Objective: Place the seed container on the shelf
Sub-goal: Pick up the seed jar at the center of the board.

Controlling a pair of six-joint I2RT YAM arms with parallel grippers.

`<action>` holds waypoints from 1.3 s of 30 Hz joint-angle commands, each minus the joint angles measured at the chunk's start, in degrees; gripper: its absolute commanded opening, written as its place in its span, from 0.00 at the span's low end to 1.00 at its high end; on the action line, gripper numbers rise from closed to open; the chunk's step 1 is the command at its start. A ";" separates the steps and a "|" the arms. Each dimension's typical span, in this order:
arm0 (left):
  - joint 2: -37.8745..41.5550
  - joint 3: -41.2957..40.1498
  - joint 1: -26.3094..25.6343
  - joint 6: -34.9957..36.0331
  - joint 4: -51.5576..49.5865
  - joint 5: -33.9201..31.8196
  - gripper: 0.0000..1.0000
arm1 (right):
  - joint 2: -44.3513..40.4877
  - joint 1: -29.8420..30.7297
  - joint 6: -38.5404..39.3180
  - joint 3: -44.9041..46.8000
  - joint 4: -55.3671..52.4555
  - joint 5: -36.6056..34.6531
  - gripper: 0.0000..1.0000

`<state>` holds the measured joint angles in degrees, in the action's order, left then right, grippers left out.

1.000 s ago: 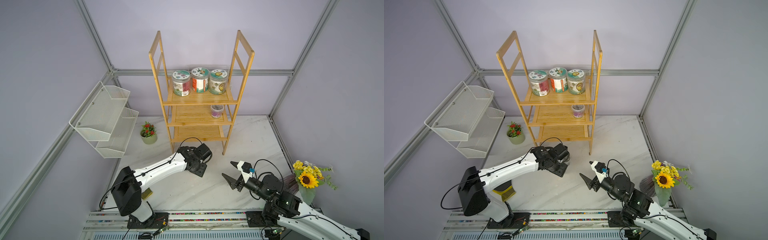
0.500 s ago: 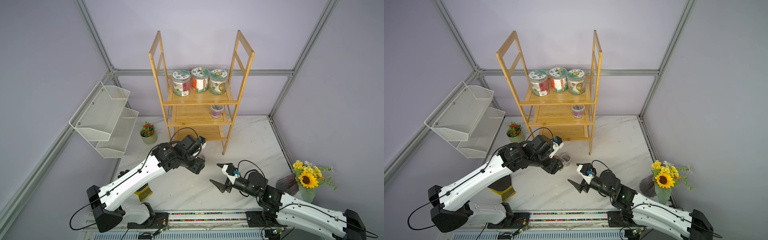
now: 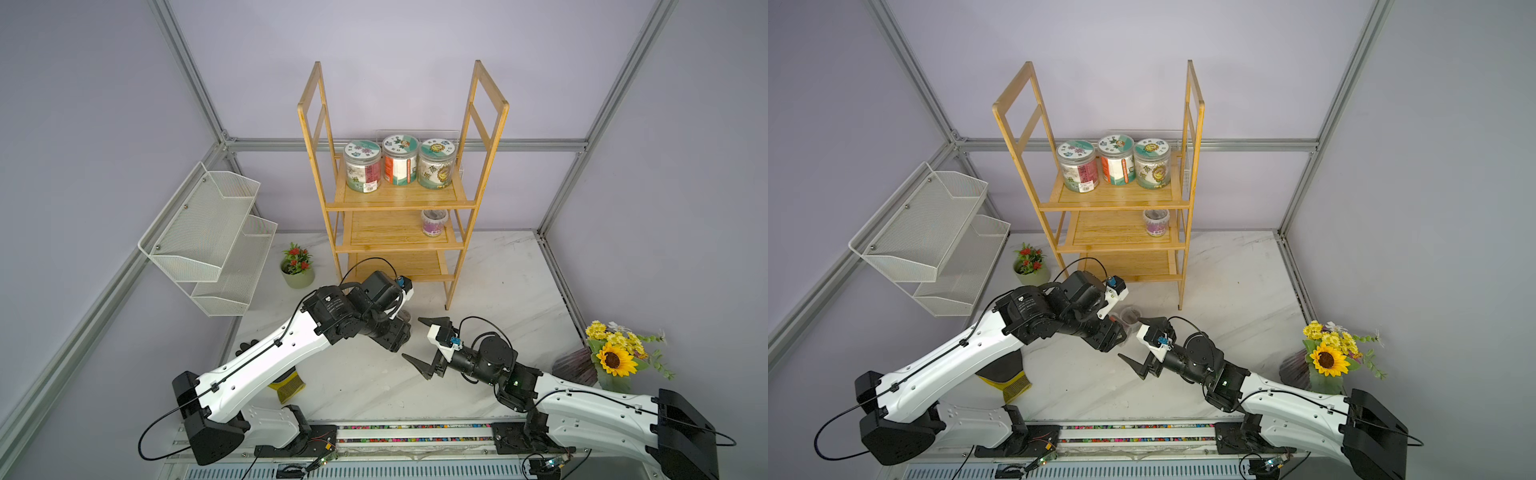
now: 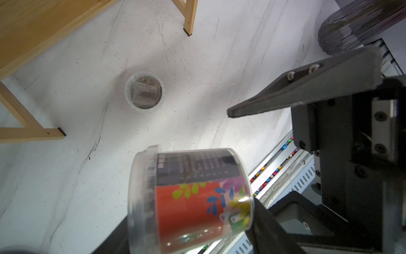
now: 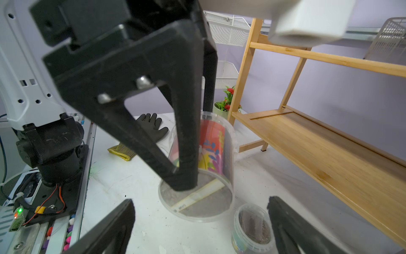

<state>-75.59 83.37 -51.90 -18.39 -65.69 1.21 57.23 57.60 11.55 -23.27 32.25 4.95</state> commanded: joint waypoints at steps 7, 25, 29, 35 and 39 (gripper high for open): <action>0.71 3.24 -1.04 0.46 0.48 0.72 0.51 | 5.29 1.02 0.65 -3.00 6.21 -1.45 0.97; -0.33 4.23 -2.15 0.51 0.48 0.82 0.51 | 6.53 1.02 0.93 -4.24 5.75 -3.17 0.74; -0.33 4.42 -2.43 0.52 0.39 0.72 0.52 | 6.81 1.00 0.85 -4.50 5.46 -3.58 0.65; -0.21 4.75 -2.59 0.56 0.04 0.46 0.56 | 6.10 1.03 0.40 -4.17 5.46 -3.81 0.51; 0.16 4.87 -2.84 0.47 -0.05 -0.41 0.72 | 5.12 1.02 0.01 -3.67 5.41 -3.75 0.43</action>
<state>-76.20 86.04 -53.98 -18.94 -65.36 0.69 63.59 58.57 12.27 -26.26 37.01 1.87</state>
